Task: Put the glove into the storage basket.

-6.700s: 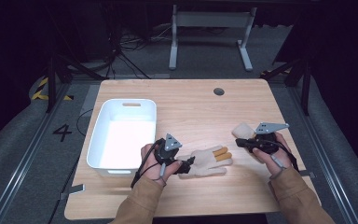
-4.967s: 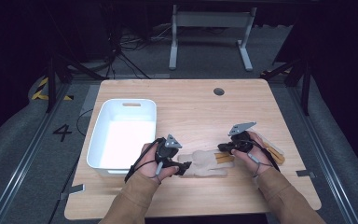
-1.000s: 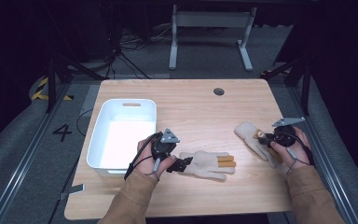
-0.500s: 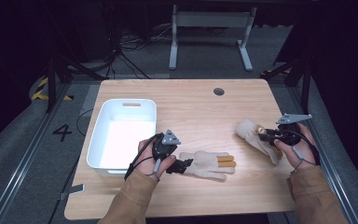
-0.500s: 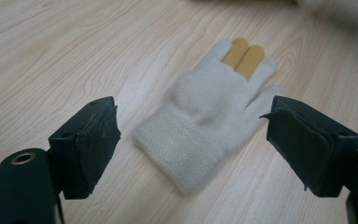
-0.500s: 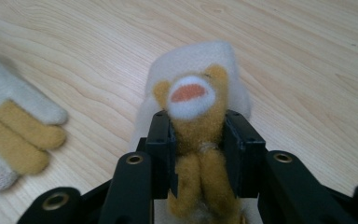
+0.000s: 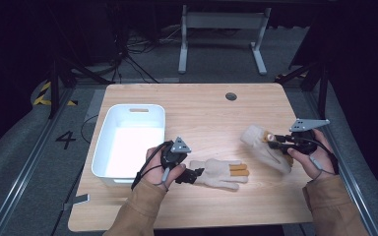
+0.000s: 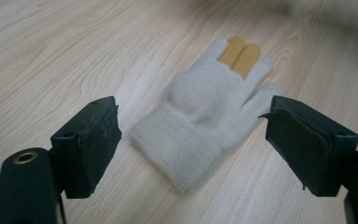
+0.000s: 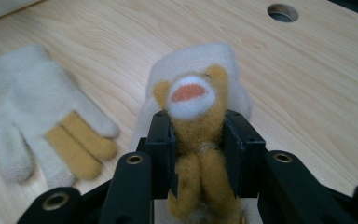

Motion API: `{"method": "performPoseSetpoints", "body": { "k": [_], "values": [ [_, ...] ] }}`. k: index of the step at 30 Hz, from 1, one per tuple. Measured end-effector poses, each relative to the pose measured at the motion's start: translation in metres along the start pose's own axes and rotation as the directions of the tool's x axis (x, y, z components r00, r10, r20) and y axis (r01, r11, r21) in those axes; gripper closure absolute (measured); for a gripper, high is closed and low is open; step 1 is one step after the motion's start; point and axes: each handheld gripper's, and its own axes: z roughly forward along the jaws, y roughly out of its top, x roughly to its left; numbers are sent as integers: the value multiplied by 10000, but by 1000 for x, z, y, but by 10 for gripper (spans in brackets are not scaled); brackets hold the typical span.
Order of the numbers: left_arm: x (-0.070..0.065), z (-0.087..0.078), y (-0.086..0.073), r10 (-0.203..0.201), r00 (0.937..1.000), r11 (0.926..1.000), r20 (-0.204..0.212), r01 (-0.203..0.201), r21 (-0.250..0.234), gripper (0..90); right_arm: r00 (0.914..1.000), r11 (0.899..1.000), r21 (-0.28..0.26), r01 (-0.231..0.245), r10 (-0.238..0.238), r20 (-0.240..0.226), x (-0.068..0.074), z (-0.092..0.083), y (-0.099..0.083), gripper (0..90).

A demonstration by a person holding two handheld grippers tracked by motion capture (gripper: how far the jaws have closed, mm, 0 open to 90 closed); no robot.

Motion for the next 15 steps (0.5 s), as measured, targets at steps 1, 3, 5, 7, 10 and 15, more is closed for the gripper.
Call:
{"method": "performPoseSetpoints", "body": {
  "k": [1,3,5,7,10,15],
  "values": [
    [0,0,0,-16,10000,10000,11,16,-4,182,9999,9999,-32,106,-106,-85,2,0,1,667],
    [-1,-1,0,-6,10000,10000,5,6,16,183,9993,9996,-99,251,-254,-257,5,-1,4,666],
    [-2,-2,-1,32,10000,10000,1,-32,-10,188,9982,9992,-197,351,-360,-474,8,-1,7,667],
    [-3,-3,-2,75,9999,10000,68,-75,43,194,9958,9982,-317,507,-530,-750,10,0,9,666],
    [-4,-4,-3,113,9999,9999,71,-114,97,194,9942,9975,-374,608,-638,-868,11,1,12,667],
    [-4,-9,-7,-91,9998,9999,167,89,106,194,9826,9923,-529,1121,-1186,-1427,21,8,23,666]
  ]
}}
